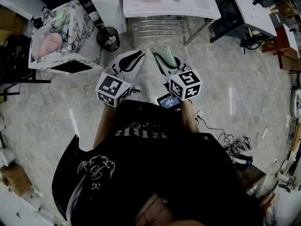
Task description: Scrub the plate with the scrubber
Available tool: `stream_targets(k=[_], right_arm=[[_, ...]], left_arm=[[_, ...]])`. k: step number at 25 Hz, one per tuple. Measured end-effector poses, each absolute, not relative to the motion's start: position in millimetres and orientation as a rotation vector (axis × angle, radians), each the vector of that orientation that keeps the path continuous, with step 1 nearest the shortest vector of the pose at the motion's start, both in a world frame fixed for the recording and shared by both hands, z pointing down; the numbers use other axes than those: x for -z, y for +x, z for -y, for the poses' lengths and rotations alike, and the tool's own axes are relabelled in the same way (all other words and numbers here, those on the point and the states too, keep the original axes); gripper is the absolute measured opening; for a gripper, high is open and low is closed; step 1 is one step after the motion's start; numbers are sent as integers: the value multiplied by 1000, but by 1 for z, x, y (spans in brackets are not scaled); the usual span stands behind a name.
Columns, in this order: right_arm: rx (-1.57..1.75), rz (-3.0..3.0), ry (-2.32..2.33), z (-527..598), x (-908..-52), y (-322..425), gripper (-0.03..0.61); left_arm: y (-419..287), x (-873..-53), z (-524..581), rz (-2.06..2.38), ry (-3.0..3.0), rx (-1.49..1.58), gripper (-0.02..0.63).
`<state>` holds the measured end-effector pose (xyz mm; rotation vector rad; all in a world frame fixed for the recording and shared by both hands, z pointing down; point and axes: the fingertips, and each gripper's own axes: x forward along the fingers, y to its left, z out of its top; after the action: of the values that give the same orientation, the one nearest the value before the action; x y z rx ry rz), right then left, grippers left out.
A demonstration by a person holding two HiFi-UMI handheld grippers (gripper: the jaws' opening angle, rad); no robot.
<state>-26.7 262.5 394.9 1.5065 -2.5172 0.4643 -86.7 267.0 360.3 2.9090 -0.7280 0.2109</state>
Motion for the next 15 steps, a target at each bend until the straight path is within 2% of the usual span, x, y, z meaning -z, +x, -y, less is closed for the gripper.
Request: stream_targets(k=[15], right_arm=[[-475,2486,1542,-189,-399,-46,91]], left_arm=[[-105,-361,-189,682,2931,-190,43]])
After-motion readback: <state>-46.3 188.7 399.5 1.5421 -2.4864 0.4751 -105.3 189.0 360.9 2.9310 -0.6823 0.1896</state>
